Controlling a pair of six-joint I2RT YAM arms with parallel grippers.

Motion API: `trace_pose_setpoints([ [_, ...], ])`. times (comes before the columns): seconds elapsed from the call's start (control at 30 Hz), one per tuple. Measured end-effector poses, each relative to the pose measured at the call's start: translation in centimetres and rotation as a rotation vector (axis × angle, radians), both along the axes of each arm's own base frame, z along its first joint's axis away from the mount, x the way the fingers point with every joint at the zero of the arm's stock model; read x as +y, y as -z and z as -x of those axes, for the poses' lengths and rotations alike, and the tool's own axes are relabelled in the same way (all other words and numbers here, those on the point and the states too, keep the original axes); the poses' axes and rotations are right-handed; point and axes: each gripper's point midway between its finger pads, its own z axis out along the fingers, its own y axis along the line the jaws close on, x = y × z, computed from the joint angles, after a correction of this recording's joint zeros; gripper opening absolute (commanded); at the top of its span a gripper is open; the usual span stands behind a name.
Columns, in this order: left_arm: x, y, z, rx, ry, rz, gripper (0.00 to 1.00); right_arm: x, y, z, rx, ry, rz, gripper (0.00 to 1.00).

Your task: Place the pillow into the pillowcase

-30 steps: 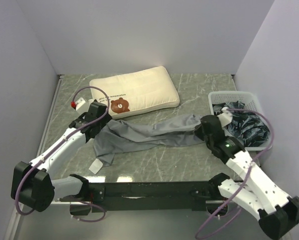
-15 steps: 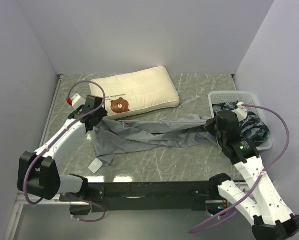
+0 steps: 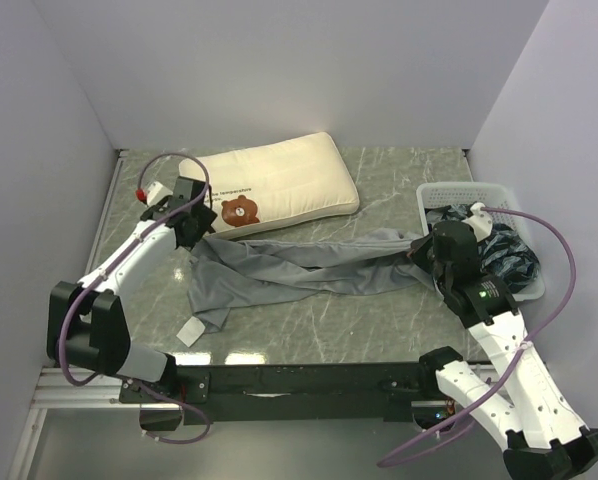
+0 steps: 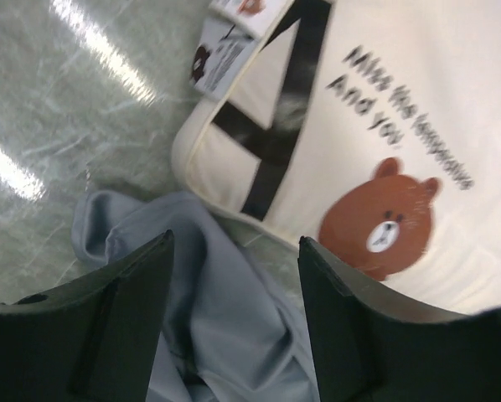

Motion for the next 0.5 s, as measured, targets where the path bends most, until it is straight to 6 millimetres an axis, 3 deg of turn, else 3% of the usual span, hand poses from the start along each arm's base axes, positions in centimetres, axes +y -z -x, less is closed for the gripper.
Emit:
trace_pose_setpoints([
  [0.17,-0.6,3.7,1.2,0.094,-0.004,0.038,0.60,0.1,0.2,-0.1,0.007,-0.005,0.003,0.00],
  [0.27,-1.0,5.7,1.5,0.132,-0.007,0.057,0.50,0.1,0.3,-0.1,0.012,-0.006,0.004,0.00],
  [0.37,-1.1,7.8,1.9,0.181,-0.014,0.061,0.23,0.3,0.1,-0.5,0.019,-0.011,0.002,0.00],
  [0.4,-1.2,8.2,1.9,0.193,-0.016,0.059,0.01,0.4,-0.1,-0.6,0.020,-0.014,0.000,0.00],
  [0.5,-0.7,9.2,2.0,0.234,-0.019,0.032,0.01,0.8,-1.0,-1.2,0.011,-0.020,-0.007,0.00],
])
